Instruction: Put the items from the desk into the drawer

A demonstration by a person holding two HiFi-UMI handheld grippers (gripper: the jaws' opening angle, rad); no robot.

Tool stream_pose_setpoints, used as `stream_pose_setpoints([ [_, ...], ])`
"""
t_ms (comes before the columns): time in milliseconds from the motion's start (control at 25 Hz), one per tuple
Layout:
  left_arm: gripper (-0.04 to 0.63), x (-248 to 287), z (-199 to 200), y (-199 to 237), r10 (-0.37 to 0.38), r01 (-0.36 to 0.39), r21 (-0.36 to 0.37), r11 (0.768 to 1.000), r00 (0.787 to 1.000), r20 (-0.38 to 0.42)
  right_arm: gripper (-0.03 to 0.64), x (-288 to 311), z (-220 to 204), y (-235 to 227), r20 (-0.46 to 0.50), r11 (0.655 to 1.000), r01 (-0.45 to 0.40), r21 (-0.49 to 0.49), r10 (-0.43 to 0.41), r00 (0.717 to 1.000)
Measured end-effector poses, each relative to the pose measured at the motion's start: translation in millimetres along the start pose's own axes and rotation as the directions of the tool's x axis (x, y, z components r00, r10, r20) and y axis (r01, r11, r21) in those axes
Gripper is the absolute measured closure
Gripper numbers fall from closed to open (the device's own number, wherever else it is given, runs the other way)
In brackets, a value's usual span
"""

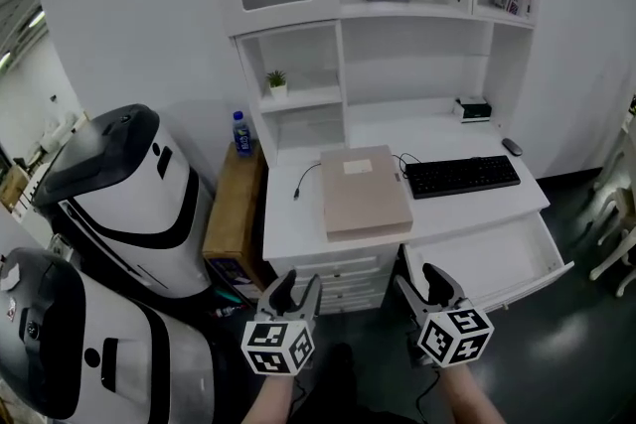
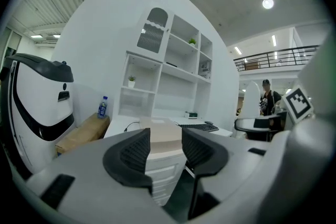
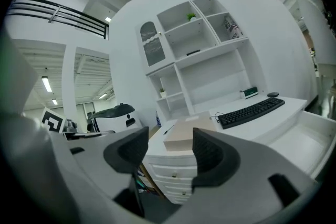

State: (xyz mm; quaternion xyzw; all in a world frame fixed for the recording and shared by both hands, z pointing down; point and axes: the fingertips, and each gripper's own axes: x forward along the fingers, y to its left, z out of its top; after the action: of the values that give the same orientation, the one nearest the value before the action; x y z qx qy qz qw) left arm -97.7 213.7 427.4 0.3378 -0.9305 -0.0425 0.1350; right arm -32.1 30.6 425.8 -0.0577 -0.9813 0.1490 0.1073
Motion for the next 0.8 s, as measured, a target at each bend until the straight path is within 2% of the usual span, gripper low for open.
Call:
stream_pose_setpoints([
  [160,0.41,39.7,14.7,23.4,-0.009,0.009,-0.015,1.0,1.0,-0.009,0.368,39.1,18.3,-12.7,0.004,1.0,0.017,-0.008,-0.017,1.0],
  [480,0.407,110.6,44.8,64.3,-0.025,0.024,-0.018,1.0,1.0,-0.018,0.368,103.0,55.9,-40.1,0.032,0.996,0.08,-0.044,-0.079,0.996],
  [800,0.407,165.9,69.6,98.3,-0.041,0.041,-0.026,0.999,0.999,-0.005,0.368,152.2,72.2,-58.6,0.037,0.99,0.131,-0.056,-0.13,0.991],
])
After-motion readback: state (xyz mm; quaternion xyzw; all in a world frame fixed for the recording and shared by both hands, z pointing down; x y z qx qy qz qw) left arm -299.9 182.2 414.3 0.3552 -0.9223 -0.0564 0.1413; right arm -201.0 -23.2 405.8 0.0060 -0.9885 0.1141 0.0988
